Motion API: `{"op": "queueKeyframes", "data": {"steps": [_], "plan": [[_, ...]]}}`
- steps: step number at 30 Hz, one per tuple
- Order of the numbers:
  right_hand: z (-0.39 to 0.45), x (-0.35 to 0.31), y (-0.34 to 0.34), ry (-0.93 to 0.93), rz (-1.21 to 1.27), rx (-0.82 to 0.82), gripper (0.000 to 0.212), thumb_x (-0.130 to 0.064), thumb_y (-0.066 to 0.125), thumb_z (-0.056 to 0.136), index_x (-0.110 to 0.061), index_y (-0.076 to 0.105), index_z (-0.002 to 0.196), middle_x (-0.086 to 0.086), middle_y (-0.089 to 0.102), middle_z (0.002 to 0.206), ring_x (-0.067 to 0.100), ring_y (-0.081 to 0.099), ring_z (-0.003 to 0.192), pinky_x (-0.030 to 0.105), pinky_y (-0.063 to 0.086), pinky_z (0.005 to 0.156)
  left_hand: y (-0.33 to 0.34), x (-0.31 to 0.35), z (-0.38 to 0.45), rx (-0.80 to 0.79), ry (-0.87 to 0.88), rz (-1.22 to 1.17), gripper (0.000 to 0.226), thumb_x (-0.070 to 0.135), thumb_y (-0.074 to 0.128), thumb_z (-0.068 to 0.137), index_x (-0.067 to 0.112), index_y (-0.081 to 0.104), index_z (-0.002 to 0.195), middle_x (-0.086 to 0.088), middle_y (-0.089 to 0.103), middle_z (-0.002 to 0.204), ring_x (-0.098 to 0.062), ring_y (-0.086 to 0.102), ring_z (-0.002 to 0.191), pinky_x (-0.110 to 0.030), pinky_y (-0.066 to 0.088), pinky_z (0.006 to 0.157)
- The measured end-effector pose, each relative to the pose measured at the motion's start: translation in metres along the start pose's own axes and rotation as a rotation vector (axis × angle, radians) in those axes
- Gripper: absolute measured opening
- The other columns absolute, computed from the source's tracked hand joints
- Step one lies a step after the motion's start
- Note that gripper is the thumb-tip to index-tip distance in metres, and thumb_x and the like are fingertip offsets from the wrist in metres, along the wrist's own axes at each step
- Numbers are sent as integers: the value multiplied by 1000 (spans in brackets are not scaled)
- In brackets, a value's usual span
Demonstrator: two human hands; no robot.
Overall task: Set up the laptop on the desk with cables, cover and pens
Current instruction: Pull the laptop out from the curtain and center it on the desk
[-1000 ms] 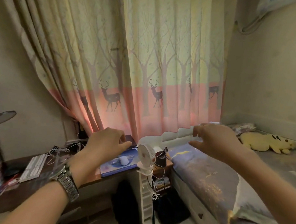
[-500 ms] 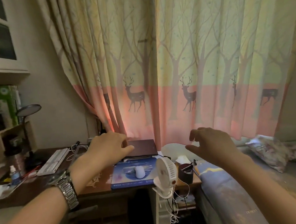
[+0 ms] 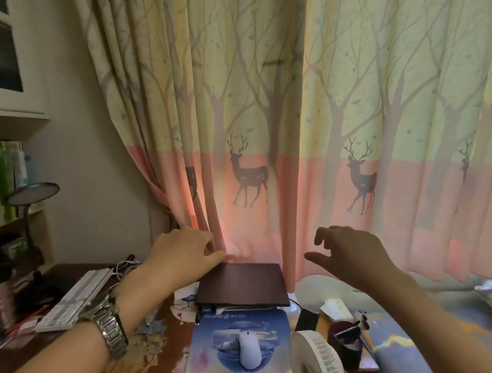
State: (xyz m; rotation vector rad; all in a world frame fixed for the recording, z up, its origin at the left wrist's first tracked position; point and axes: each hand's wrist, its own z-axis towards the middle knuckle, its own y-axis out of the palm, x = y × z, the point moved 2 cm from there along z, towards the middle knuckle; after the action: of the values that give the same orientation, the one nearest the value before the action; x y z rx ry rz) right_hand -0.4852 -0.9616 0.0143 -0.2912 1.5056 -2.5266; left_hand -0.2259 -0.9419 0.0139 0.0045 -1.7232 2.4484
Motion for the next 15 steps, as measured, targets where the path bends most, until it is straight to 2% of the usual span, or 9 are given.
{"op": "queueKeyframes", "data": {"steps": [9,15], "plan": [[108,24,110,-30,48,-15,39,-51,53,86,-24,58,113,-4,68,104,18,65,91,31,54,79,75,-36,104,-14,-60,46,37,55,47,87,27,64,103,4,68,105,-15,62,93,-30,47,77],[174,38,195,-64,123,-91,35,-49,54,85,-27,56,112,-6,68,104,20,64,94,33,53,77,135,-59,160,-87,-134,36,34,55,48,86,28,65,98,7,69,101,-16,63,92,-30,45,73]]}}
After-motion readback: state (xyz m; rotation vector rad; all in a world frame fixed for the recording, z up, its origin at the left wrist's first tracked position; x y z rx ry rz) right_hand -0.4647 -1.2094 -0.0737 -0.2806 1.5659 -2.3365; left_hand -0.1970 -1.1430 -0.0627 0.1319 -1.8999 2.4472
